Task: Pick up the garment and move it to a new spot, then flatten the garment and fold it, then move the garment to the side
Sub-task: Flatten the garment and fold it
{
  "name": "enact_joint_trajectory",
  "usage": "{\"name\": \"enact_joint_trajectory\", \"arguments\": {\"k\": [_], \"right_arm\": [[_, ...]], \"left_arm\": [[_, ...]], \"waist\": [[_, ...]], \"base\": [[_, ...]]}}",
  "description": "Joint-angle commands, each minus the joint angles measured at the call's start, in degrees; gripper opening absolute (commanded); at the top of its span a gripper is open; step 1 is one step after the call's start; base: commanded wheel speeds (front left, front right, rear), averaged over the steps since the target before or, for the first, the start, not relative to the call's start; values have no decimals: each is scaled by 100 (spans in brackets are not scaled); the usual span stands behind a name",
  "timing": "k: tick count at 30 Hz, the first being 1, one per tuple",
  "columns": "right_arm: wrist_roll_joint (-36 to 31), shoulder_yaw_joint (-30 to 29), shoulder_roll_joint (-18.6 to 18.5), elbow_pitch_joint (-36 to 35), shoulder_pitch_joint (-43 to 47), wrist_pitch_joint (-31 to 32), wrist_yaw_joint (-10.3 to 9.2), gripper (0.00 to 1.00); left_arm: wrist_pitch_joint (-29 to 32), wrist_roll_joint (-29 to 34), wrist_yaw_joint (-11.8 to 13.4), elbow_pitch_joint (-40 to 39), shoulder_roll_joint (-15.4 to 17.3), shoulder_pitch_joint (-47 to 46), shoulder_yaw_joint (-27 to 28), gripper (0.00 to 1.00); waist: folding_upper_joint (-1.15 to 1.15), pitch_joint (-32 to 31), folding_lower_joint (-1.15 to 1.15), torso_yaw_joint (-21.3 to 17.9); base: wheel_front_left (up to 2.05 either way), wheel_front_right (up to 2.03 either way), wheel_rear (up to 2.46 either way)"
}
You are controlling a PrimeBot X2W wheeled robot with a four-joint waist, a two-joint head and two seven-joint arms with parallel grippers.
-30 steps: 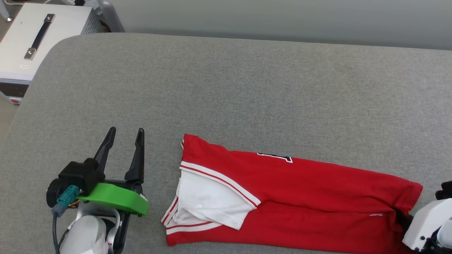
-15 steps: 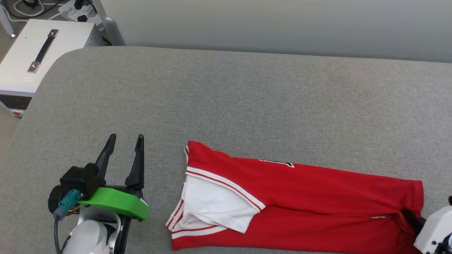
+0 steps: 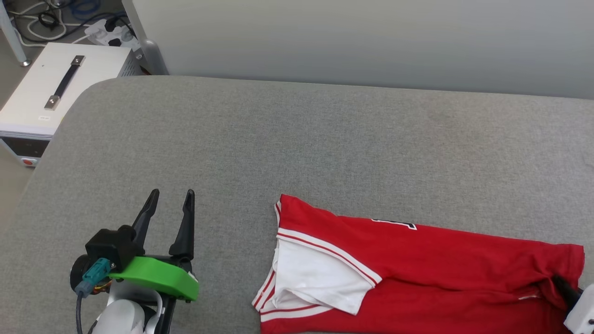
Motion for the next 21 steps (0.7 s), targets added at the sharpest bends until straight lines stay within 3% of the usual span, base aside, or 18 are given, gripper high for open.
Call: {"name": "enact_joint_trajectory", "arguments": {"k": [1, 14, 21], "right_arm": [[65, 21, 63, -124, 73, 41, -3, 0], [252, 439, 1226, -1802, 539, 1161, -3, 0], [335, 654, 1948, -2039, 413, 1308, -3, 0]], "left_arm": [[-34, -35, -16, 14, 16, 94, -11, 100], [-34, -180, -16, 156, 112, 349, -124, 100], [-34, -216, -16, 211, 153, 415, -67, 100]], "waist": [[0, -94, 0, 30], [0, -598, 0, 327], [0, -607, 0, 533]], "base": [[0, 0, 0], [0, 0, 0], [0, 0, 0]]}}
